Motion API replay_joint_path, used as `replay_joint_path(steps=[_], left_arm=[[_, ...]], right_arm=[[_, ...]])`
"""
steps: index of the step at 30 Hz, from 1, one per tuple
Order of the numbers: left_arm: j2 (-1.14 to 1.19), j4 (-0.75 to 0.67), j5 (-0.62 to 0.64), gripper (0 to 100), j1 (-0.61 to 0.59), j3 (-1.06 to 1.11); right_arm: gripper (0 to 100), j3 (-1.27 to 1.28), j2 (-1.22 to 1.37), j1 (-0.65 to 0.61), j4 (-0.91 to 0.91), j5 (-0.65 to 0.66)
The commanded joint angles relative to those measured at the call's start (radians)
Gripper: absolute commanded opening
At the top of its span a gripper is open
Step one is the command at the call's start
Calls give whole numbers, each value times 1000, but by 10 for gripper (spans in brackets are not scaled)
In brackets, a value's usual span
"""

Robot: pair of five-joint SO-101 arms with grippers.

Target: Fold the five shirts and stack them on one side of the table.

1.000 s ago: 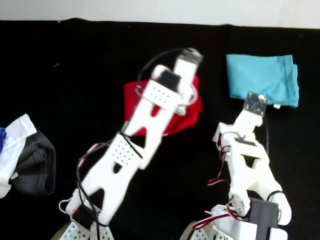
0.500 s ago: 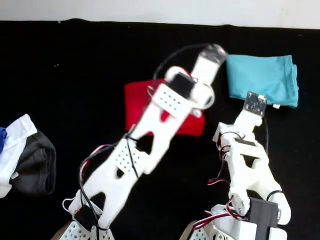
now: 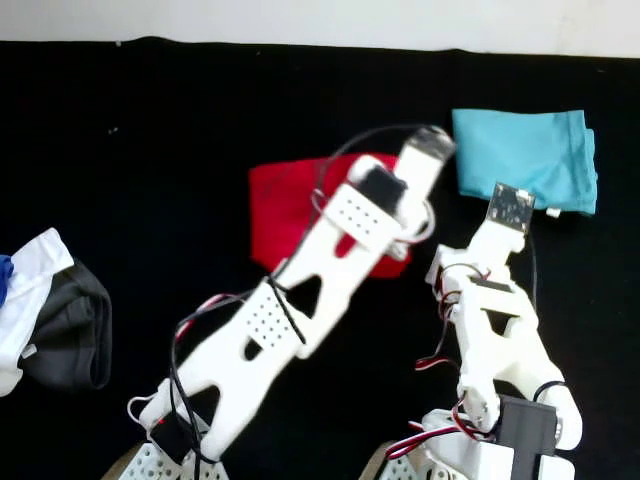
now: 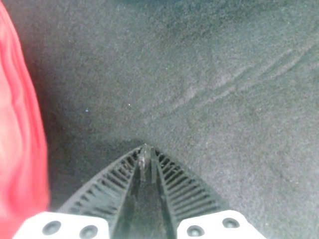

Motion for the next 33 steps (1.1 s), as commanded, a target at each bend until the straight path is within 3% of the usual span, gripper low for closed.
replay_joint_path(steps=[1, 6, 15, 26, 33], left_arm=[[-10, 0, 25, 9, 22, -25], [-67, 0, 23, 9, -70, -28], [-200, -23, 26, 9, -355, -22], [28, -207, 21, 9, -521, 8], [71, -233, 18, 9, -608, 8]], right_arm=[[6, -38, 1, -7, -16, -8], [6, -38, 1, -7, -16, -8], [6, -39, 1, -7, -16, -8], [6, -39, 1, -7, -16, -6], [6, -39, 1, -8, -16, -5]])
